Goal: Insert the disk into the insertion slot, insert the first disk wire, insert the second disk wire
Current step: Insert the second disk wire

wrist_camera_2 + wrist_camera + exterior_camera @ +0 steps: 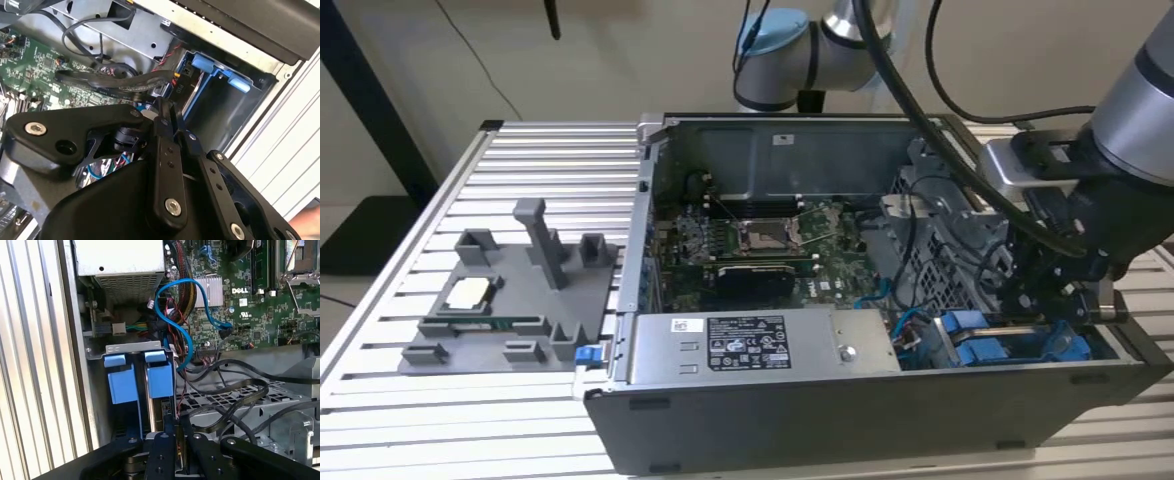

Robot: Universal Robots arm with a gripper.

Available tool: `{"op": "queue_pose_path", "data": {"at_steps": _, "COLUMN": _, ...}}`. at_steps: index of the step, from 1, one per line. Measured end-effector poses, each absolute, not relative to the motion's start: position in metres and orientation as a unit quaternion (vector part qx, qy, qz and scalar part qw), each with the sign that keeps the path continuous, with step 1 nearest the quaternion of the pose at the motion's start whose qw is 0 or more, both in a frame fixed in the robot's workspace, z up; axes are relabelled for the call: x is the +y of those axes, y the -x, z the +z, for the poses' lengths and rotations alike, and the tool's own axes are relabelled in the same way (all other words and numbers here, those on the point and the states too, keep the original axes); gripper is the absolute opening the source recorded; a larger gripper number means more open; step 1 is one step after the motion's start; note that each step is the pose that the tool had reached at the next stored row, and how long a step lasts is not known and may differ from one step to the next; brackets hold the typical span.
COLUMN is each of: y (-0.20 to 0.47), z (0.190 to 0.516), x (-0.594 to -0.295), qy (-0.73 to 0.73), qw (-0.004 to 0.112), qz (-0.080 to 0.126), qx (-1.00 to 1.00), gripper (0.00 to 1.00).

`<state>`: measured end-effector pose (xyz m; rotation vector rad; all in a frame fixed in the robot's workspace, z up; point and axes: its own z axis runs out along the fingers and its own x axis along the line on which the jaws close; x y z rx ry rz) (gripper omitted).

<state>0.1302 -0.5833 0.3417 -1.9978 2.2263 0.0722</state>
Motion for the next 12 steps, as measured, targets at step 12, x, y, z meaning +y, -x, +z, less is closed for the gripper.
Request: {"op": "queue_pose_path", "data": {"at_steps": 12, "y": -0.1311, "z": 0.3403, "x": -0.5833, "qy": 0.666, "qw": 0.073, "qz": 0.022, "qx": 0.742, "gripper": 0.16}}
